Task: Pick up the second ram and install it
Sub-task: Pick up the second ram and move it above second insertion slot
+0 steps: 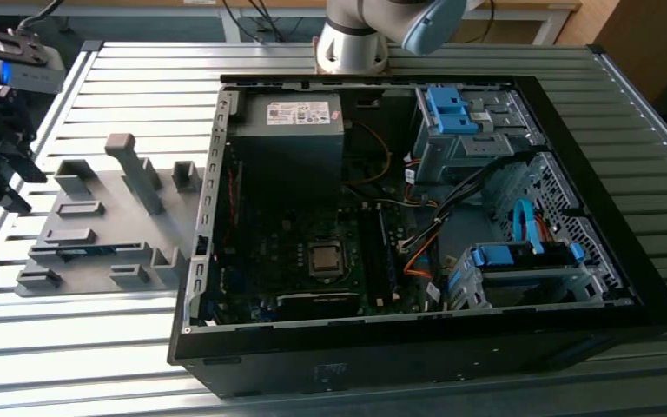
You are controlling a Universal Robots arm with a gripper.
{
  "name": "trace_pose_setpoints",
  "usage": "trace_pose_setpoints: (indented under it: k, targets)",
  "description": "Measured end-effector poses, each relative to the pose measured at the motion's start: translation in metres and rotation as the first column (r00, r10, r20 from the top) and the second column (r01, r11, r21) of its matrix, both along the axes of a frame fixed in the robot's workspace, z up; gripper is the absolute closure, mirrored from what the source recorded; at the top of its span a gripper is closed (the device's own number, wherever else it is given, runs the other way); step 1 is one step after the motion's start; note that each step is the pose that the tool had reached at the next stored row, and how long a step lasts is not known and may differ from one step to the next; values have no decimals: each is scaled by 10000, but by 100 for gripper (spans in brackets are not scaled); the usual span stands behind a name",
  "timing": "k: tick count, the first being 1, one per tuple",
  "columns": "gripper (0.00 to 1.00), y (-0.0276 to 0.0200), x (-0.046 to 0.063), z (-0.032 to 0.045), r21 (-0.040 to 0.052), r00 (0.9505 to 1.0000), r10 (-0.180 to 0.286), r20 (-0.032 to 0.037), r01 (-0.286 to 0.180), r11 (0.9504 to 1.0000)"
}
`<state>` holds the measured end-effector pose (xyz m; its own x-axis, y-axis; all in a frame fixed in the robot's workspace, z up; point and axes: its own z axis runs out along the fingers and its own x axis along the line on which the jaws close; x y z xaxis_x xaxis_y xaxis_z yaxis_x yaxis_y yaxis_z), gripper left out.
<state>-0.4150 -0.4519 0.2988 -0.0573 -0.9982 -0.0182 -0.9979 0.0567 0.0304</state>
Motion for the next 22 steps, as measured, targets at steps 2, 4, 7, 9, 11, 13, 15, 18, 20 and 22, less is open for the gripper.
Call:
trace_pose_setpoints:
  k: [2, 4, 7, 9, 11, 13, 15, 18, 20, 22]
  targets:
    - [53, -17, -1, -35, -2, 10000, 3, -2, -3, 10000]
    - [53, -47, -1, -72, -2, 10000, 2, -2, -2, 10000]
    - [53, -58, 0, -127, 2, 10000, 2, 2, -2, 10000]
    - [53, -58, 1, -163, 1, 10000, 1, 3, -1, 10000]
    - [53, -58, 4, -200, 0, 10000, 1, 4, -1, 10000]
    - [53, -58, 5, -236, 1, 10000, -1, 5, 1, 10000]
    - [53, -58, 5, -274, 1, 10000, 0, 9, 0, 10000]
    - [61, -59, 6, -314, 0, 10000, 2, 44, -2, 10000]
    - [61, -59, 6, -337, 0, 10000, 0, 77, 0, 10000]
    - [61, -59, 6, -364, 1, 9999, 0, 113, 0, 10000]
